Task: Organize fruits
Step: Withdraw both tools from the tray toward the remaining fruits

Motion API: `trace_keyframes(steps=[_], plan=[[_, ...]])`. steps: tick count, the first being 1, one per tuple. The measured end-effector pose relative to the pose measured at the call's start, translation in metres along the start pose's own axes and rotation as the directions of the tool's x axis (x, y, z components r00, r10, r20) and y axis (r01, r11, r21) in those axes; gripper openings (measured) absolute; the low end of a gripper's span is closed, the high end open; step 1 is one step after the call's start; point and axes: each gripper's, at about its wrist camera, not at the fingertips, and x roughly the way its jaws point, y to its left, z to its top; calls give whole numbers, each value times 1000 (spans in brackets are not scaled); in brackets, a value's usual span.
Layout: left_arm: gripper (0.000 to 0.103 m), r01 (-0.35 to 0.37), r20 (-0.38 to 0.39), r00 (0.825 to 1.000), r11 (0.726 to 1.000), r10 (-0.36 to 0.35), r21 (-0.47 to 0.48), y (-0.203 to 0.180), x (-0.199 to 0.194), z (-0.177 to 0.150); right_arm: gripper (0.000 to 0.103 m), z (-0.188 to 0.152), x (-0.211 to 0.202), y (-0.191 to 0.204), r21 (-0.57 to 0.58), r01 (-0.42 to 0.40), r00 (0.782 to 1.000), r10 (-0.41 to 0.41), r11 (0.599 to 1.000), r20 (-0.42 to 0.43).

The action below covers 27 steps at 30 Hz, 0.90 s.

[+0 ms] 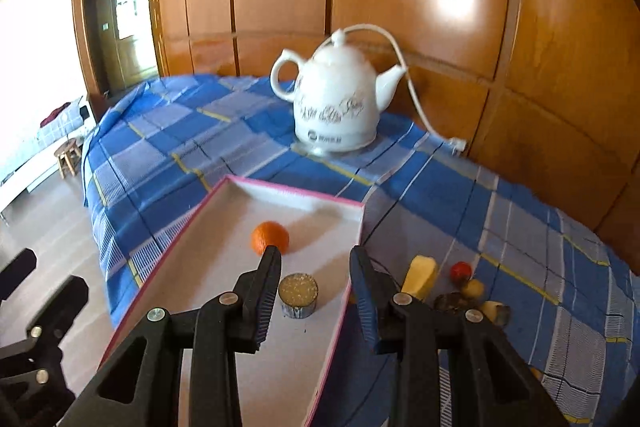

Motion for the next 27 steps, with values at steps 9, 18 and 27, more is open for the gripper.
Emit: trace_keyframes(steps=[9, 18, 27], plan=[[85, 4, -7, 1000, 1000, -4, 1, 0, 1, -1, 36, 4, -18, 3, -6, 9, 998, -8, 1000, 69], [86, 40, -33, 999, 999, -39, 23, -14, 5, -4, 36, -1, -24, -39, 107, 148, 986, -155, 983, 62], [86, 102, -41, 994, 989, -98, 110, -46, 0, -7, 36, -9, -49, -106, 227, 261, 958, -281, 938, 63]])
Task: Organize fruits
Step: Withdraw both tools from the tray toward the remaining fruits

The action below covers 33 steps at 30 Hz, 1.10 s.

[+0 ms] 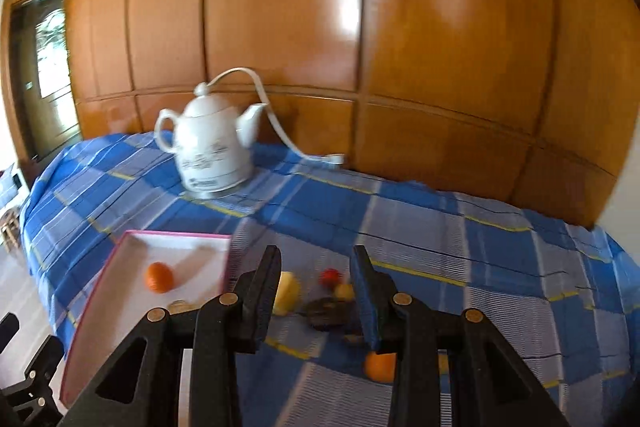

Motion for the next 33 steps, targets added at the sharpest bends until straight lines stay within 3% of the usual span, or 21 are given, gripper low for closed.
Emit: trace_keyframes(steps=[7, 25, 29, 33], plan=[[86, 24, -11, 1000, 998, -23, 52, -22, 1, 0, 36, 0, -9, -26, 32, 25, 999, -26, 999, 23], [86, 58, -39, 998, 990, -53, 129, -56, 4, -1, 36, 0, -17, -44, 48, 4, 998, -8, 999, 67], [86, 92, -75, 994, 985, -81, 149, -65, 10, 0, 37, -1, -10, -50, 34, -12, 999, 10, 999, 37], [85, 159, -136, 981, 975, -138, 158, -77, 20, 1, 37, -8, 9, -67, -21, -54, 996, 52, 998, -68]])
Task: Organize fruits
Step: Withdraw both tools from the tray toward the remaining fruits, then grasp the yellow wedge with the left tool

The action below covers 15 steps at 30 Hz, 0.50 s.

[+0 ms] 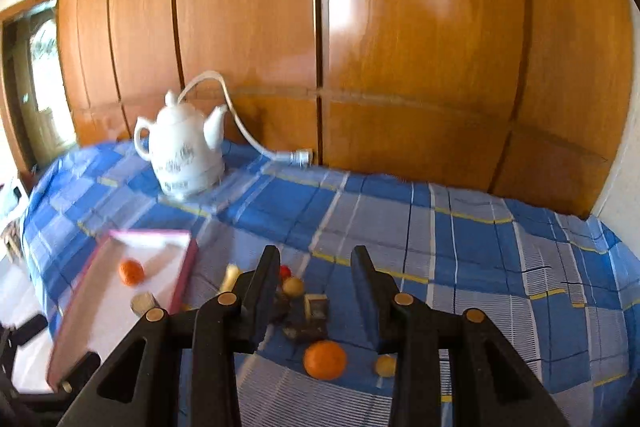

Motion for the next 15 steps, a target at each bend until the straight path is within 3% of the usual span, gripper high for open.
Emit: trace_keyframes(steps=[4, 7, 12, 15], plan=[[83, 76, -56, 996, 997, -76, 6, -14, 16, 7, 37, -9, 20, -38, -9, -51, 991, 50, 999, -124], [76, 118, -79, 990, 993, -115, 30, -26, 25, 13, 37, -18, 31, -67, -10, -61, 981, 58, 998, -186], [49, 195, -136, 973, 979, -185, 64, -42, 45, 24, 37, -37, 50, -112, 50, -60, 962, 71, 997, -262], [40, 239, -169, 960, 968, -223, 83, -51, 55, 30, 37, -45, 59, -130, 143, -51, 953, 91, 988, -289]])
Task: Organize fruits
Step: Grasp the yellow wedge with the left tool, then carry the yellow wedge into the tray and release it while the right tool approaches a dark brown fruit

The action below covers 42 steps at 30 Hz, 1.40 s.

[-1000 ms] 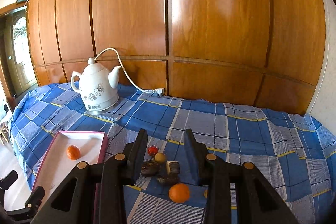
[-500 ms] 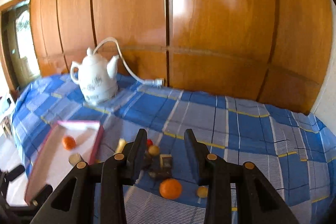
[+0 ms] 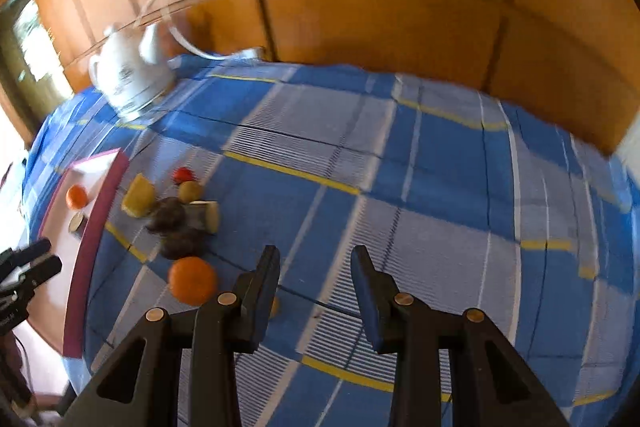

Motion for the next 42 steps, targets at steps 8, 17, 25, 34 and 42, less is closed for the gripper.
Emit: trace_keyframes(steps=[8, 17, 25, 34, 42], plan=[[35, 44, -77, 996, 998, -48, -49, 6, 36, 33, 37, 7, -2, -2, 40, -55, 998, 55, 998, 3], [34, 4, -130, 992, 998, -11, -58, 8, 85, 66, 37, 8, -3, 1, 33, -81, 997, 81, 996, 3], [37, -8, -193, 981, 995, -12, -101, 13, 131, 73, 37, 10, -2, -2, 54, -91, 996, 91, 994, 5], [30, 45, -114, 992, 995, -55, -95, 9, 105, 60, 35, 12, 4, -12, 117, -138, 990, 140, 984, -9], [30, 87, -46, 995, 989, -93, -118, 21, 50, 31, 35, -1, 18, 35, -63, -207, 974, 199, 976, -107]])
